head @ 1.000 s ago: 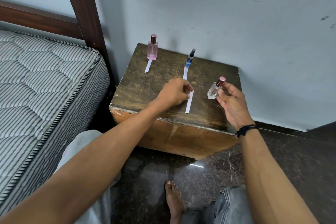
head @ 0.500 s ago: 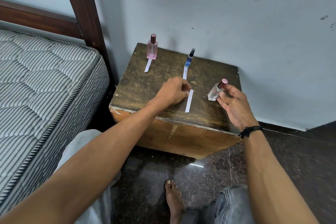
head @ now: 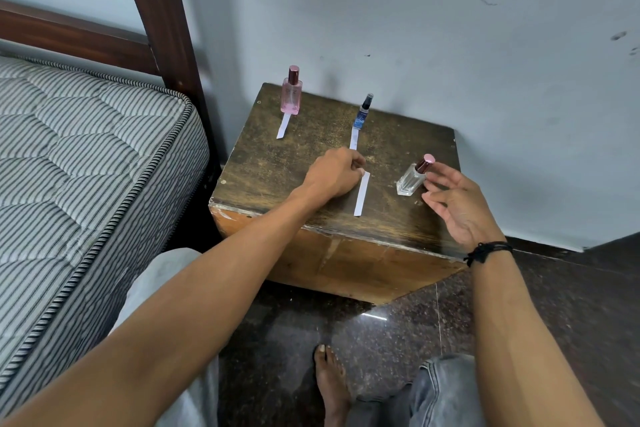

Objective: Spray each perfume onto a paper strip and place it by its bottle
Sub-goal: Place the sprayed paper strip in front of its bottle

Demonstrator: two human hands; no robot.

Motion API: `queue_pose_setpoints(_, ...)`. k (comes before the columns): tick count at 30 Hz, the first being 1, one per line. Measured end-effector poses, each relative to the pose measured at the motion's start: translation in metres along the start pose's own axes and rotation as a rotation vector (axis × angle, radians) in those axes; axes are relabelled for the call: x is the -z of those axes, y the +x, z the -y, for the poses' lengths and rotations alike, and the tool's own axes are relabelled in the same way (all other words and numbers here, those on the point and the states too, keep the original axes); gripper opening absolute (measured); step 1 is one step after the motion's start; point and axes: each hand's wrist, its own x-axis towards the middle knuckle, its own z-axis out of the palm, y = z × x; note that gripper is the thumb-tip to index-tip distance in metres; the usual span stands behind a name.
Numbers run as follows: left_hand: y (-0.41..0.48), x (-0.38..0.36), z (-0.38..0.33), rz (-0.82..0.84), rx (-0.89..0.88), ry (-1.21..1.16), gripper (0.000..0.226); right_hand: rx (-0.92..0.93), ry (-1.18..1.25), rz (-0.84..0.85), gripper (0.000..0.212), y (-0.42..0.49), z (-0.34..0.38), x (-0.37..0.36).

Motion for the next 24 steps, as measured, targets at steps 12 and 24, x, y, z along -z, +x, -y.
queue_pose_setpoints(12, 0.002, -0.008, -0.009, -0.04, 0.044, 0.073, 0.01, -0.065, 0.043, -0.093, 0.063, 0.0, 0.003, -0.004)
queue_pose_setpoints(24, 0.005, 0.002, -0.007, -0.044, 0.079, -0.051, 0.012, -0.244, -0.503, -0.142, 0.007, -0.031, 0.017, -0.002)
